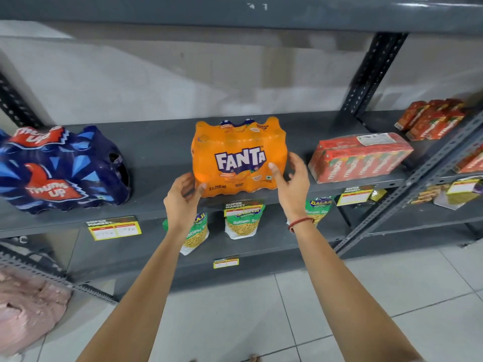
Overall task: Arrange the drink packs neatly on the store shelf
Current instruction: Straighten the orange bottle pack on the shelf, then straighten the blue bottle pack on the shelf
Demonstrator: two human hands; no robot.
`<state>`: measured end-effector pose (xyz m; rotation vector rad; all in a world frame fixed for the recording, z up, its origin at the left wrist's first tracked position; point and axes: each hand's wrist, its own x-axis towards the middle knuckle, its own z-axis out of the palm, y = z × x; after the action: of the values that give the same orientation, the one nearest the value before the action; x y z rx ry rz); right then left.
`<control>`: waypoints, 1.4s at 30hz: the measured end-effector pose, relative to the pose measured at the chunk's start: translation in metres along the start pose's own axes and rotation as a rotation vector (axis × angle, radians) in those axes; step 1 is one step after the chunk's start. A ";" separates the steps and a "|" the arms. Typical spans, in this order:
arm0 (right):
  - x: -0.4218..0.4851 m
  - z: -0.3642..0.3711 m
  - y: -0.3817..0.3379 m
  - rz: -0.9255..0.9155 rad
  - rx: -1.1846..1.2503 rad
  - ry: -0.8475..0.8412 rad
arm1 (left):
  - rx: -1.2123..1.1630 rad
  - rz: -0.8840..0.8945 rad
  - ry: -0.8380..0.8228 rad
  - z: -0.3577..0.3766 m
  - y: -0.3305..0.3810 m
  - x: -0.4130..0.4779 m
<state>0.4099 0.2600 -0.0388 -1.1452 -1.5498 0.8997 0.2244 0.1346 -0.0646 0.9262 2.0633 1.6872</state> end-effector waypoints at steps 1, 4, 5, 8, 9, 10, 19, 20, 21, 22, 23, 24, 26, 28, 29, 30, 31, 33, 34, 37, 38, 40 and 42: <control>-0.008 0.004 -0.004 -0.051 0.000 0.066 | 0.002 0.002 0.013 -0.009 -0.002 -0.001; -0.033 0.026 -0.025 -0.240 -0.033 0.140 | 0.026 0.019 0.076 -0.043 -0.007 -0.002; -0.040 0.036 -0.034 -0.290 -0.028 0.136 | 0.029 0.029 0.105 -0.056 -0.008 -0.002; -0.058 0.074 -0.064 -0.418 0.033 0.053 | 0.007 0.048 0.233 -0.098 -0.011 0.000; -0.063 0.088 -0.074 -0.449 0.054 0.014 | 0.008 0.052 0.278 -0.112 -0.012 0.001; -0.069 0.102 -0.082 -0.465 0.074 -0.031 | 0.013 0.057 0.324 -0.126 -0.014 0.002; -0.105 0.227 -0.102 -0.227 0.011 -0.562 | -0.054 -0.077 0.648 -0.236 -0.046 0.033; -0.110 0.240 -0.103 -0.206 0.009 -0.582 | -0.057 -0.120 0.610 -0.251 -0.051 0.041; -0.112 0.248 -0.102 -0.193 0.009 -0.593 | -0.066 -0.164 0.567 -0.260 -0.056 0.048; -0.113 0.254 -0.100 -0.187 0.007 -0.602 | -0.082 -0.204 0.523 -0.267 -0.059 0.056; -0.117 0.261 -0.100 -0.182 0.003 -0.607 | -0.100 -0.239 0.476 -0.276 -0.064 0.062; -0.119 0.265 -0.099 -0.176 -0.003 -0.602 | -0.116 -0.265 0.423 -0.281 -0.068 0.067; -0.122 0.272 -0.098 -0.168 -0.004 -0.580 | -0.135 -0.290 0.319 -0.288 -0.073 0.075; -0.122 0.273 -0.096 -0.177 -0.016 -0.572 | -0.159 -0.289 0.263 -0.289 -0.077 0.077; -0.121 0.273 -0.096 -0.181 -0.024 -0.575 | -0.162 -0.284 0.256 -0.288 -0.077 0.077; -0.120 0.273 -0.096 -0.187 -0.032 -0.580 | -0.160 -0.276 0.257 -0.288 -0.077 0.076; -0.120 0.272 -0.096 -0.191 -0.040 -0.585 | -0.159 -0.265 0.257 -0.286 -0.077 0.074; -0.117 0.269 -0.095 -0.184 -0.036 -0.593 | -0.156 -0.235 0.249 -0.281 -0.076 0.071; -0.115 0.266 -0.093 -0.179 -0.031 -0.594 | -0.158 -0.223 0.243 -0.277 -0.074 0.069; -0.109 0.255 -0.088 -0.176 -0.026 -0.583 | -0.167 -0.204 0.248 -0.265 -0.069 0.064; -0.106 0.252 -0.086 -0.174 -0.027 -0.578 | -0.171 -0.200 0.254 -0.260 -0.068 0.062; -0.103 0.244 -0.082 -0.167 -0.036 -0.575 | -0.184 -0.176 0.258 -0.251 -0.067 0.056; -0.099 0.237 -0.077 -0.165 -0.039 -0.576 | -0.195 -0.156 0.267 -0.243 -0.068 0.050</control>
<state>0.1707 0.1396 -0.0541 -0.8009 -2.0965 1.1522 0.0190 -0.0211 -0.0608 0.4884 2.0212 1.9710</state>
